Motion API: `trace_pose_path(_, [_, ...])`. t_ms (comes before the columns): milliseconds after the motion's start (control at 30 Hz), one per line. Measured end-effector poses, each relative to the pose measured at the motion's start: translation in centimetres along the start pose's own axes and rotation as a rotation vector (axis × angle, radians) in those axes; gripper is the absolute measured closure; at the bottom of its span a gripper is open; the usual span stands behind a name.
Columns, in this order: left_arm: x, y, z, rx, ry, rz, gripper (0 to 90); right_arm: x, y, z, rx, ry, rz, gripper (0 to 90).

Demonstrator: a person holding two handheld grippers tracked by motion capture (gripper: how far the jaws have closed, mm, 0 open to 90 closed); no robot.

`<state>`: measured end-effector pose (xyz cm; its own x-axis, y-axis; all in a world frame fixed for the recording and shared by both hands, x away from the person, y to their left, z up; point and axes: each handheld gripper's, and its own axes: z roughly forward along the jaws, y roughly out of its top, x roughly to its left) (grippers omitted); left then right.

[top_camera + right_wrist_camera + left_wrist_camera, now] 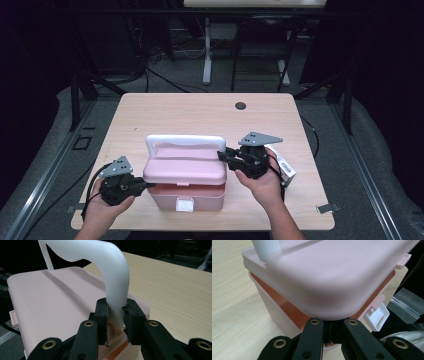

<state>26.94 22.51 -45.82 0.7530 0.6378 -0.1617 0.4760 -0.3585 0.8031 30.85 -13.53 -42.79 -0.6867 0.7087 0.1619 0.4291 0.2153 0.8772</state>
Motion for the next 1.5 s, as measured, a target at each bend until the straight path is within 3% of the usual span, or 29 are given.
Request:
trace_pose_path(167, [-0.1, 0.0, 0.0, 0.005, 0.011, 0.006, 89.2, 0.0, -0.1, -0.2, 0.001, -0.003, -0.013, 71.7])
trace_pose_path(300, [0.0, 0.2, -0.2, -0.004, 0.007, 0.001, 89.0, -0.2, -0.3, -2.0, -0.021, -0.047, -0.016, 70.8])
trace_pose_path(400, [-0.1, 0.6, -0.2, -0.012, 0.005, 0.001, 89.0, 0.0, -0.7, -2.6, -0.031, -0.053, -0.02, 72.7])
trace_pose_path(633, [-0.1, 1.2, -0.4, -0.026, 0.018, 0.012, 88.4, 1.3, -3.1, -3.0, 0.026, -0.118, -0.072, 79.4])
trace_pose_path(767, [0.0, 1.6, -0.6, -0.034, 0.017, 0.009, 88.6, 2.0, -4.6, -2.8, 0.043, -0.068, -0.048, 83.6])
trace_pose_path(900, [0.0, 2.2, -0.8, -0.049, 0.022, 0.016, 88.5, 3.2, -5.5, -1.4, 0.084, -0.025, -0.069, 86.5])
trace_pose_path(967, [0.0, 2.2, -0.9, -0.048, 0.02, 0.015, 88.6, 3.3, -5.6, -1.2, 0.088, -0.015, -0.067, 86.9])
trace_pose_path(1000, [0.0, 2.3, -0.9, -0.055, 0.018, 0.014, 88.6, 3.5, -5.9, -0.7, 0.097, 0.018, -0.051, 86.9])
trace_pose_path(1067, [0.0, 2.4, -0.9, -0.059, 0.017, 0.013, 88.6, 3.7, -6.3, 0.0, 0.113, 0.037, -0.049, 86.9])
trace_pose_path(1200, [0.1, 2.5, -1.0, -0.059, 0.02, 0.012, 88.6, 4.1, -6.8, 1.0, 0.145, 0.05, -0.066, 87.1])
trace_pose_path(1500, [0.1, 3.1, -1.2, -0.071, 0.015, 0.012, 88.6, 3.9, -6.8, 1.2, 0.15, 0.052, -0.073, 88.5])
